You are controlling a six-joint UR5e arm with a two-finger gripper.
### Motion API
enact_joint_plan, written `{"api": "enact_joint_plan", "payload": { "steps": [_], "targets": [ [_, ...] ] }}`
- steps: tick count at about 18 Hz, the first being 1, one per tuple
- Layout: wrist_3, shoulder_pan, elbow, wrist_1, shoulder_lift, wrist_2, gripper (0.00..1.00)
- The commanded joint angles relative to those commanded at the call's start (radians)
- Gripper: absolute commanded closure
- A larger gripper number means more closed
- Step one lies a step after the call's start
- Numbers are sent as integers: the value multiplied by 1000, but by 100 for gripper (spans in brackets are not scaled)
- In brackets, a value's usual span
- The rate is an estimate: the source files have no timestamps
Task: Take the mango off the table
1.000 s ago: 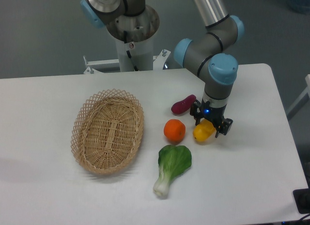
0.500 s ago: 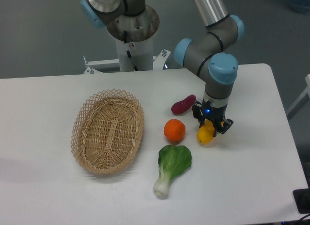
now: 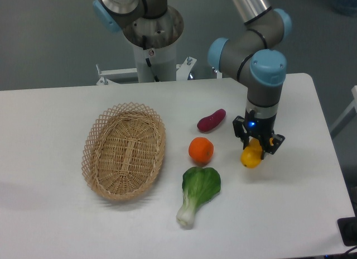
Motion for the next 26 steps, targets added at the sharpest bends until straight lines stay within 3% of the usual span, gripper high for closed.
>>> {"api": "enact_joint_plan", "payload": {
  "steps": [7,13,16,26],
  "targets": [
    [-221,-46,78,-8,29,-71,55],
    [-351,-64,104,-8,55,-114,54],
    [-362,-64,106,-8,87,-132,55],
    [-371,-75,103,-8,97,-134,54]
  ]
}}
